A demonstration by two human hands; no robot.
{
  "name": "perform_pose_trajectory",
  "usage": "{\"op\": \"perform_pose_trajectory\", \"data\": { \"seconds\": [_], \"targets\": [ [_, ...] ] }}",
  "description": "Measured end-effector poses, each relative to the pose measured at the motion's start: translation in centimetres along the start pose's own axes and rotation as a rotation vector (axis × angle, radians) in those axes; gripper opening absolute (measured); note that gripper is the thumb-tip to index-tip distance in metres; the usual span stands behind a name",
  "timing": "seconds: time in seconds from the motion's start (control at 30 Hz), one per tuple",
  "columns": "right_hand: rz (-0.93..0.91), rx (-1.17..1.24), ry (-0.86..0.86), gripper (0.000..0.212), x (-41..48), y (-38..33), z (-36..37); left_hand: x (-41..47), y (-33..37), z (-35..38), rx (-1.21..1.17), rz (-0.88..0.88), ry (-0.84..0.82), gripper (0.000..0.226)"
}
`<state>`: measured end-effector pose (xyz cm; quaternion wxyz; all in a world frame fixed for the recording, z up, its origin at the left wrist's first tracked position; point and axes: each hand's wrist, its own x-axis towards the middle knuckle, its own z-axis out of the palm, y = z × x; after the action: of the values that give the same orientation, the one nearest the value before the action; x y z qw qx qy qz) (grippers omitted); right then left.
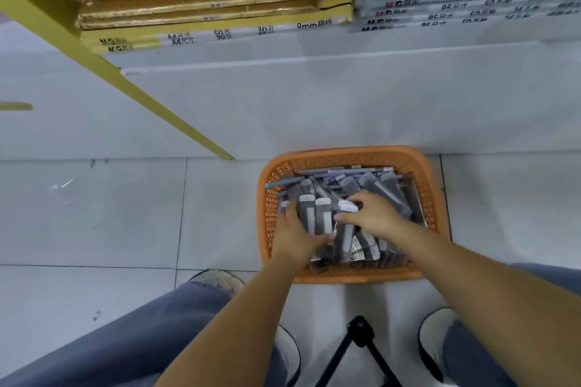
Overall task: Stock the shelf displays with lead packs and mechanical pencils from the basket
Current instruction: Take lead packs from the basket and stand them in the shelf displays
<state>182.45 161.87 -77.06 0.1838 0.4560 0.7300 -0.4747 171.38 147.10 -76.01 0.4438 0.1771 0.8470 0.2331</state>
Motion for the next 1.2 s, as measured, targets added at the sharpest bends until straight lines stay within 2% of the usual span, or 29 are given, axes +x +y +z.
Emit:
{"op": "perform_pose_trajectory", "data": {
  "seconds": [0.07,0.23,0.33,0.4,0.57,0.73,0.83,0.9,1.03,1.2],
  "targets": [
    [-0.006,0.058,-0.005,0.043,-0.1,0.5,-0.7,0.3,-0.1,0.2,-0.085,-0.014,0.021,0.102],
    [-0.011,0.153,0.028,0.031,-0.6,1.2,-1.1,1.0,-1.1,0.0,-0.194,-0.112,-0.022,0.046],
    [-0.030,0.242,0.064,0.023,-1.3,1.4,-1.4,1.0,-1.7,-0.5,-0.262,-0.116,-0.035,0.020],
    [-0.037,0.310,0.113,0.021,-1.8,1.4,-2.1,0.8,-1.8,-1.0,-0.314,-0.121,-0.017,0.012],
    [-0.075,0.531,0.038,0.026,-3.9,-0.2,-4.7,-0.5,0.6,-2.6,-0.448,-0.073,-0.118,0.019],
    [-0.279,0.380,-0.006,0.019,-7.5,-3.5,-8.4,-2.7,5.9,-5.4,-0.507,0.138,-0.180,0.021],
    [-0.360,0.302,-0.072,0.023,-10.6,-6.1,-11.3,-4.7,9.2,-8.3,-0.573,0.263,-0.150,0.017],
    [-0.406,0.267,-0.105,0.025,-12.8,-7.8,-13.1,-6.6,11.0,-10.3,-0.527,0.361,-0.164,0.015],
    [-0.502,0.188,-0.006,0.024,-17.1,-11.0,-15.5,-10.9,13.5,-13.1,-0.362,0.532,-0.181,0.030],
    [-0.653,0.366,0.132,0.021,-21.8,-14.8,-18.4,-16.2,16.0,-16.5,-0.319,0.637,-0.164,0.028]
  ]
}}
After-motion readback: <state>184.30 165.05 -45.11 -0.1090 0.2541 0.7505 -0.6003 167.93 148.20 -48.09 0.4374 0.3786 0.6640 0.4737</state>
